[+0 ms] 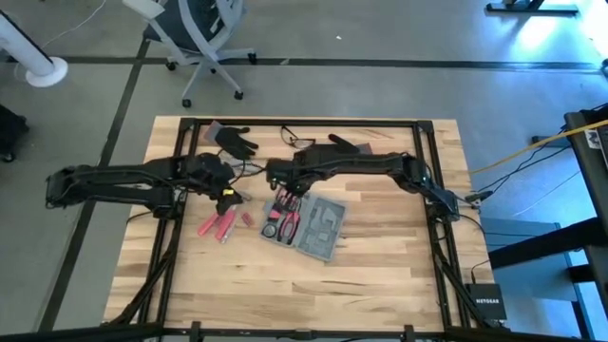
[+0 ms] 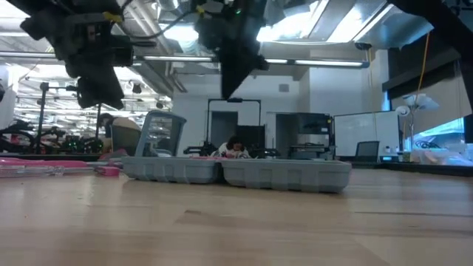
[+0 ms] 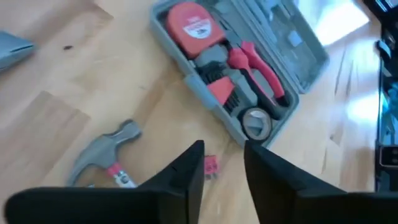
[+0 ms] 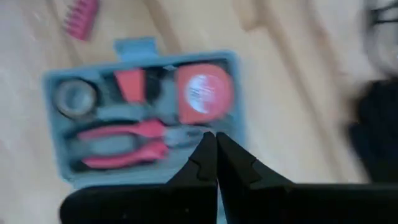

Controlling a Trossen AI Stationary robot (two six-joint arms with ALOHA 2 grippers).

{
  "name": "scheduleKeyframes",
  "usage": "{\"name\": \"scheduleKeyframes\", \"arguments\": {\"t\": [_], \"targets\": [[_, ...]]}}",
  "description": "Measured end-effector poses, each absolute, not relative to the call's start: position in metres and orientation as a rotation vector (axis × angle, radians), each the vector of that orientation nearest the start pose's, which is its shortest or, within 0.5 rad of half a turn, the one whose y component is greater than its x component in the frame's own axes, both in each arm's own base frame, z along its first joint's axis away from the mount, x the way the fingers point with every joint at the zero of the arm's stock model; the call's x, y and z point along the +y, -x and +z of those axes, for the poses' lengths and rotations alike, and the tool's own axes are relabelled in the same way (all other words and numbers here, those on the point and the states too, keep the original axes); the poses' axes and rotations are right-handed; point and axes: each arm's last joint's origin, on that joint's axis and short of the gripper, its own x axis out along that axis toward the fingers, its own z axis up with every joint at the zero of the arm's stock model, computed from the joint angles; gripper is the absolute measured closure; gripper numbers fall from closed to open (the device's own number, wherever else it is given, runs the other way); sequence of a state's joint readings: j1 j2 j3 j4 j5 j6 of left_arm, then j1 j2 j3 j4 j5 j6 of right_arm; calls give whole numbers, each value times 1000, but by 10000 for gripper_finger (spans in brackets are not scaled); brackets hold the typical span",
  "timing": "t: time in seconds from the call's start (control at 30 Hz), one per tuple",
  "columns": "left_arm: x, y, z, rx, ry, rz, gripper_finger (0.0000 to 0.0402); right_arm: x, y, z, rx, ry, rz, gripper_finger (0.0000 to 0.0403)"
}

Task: Prefit tool cases
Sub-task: Put the right orange multi bit set into the gray prefit tool case

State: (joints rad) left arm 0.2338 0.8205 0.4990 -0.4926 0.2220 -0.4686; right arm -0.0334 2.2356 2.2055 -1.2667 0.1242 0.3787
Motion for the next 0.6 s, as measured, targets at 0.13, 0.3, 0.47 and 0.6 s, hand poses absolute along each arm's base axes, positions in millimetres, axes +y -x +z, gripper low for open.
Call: {"name": "scheduleKeyframes", "arguments": {"t": [0.13,0.3,0.47,0.6], "targets": [[29,-168,216,788,603,168,274,-25,-446,290,1220,-227,-369,403],[34,-192,243,767,476,169,270,-40,-422,314,1188,-189,-398,403],[42,-206,255,841,346,272,270,-54,-372,321,1151,-236,-505,403],[43,-208,251,878,361,322,270,-45,-327,306,998,-445,-528,403]]}}
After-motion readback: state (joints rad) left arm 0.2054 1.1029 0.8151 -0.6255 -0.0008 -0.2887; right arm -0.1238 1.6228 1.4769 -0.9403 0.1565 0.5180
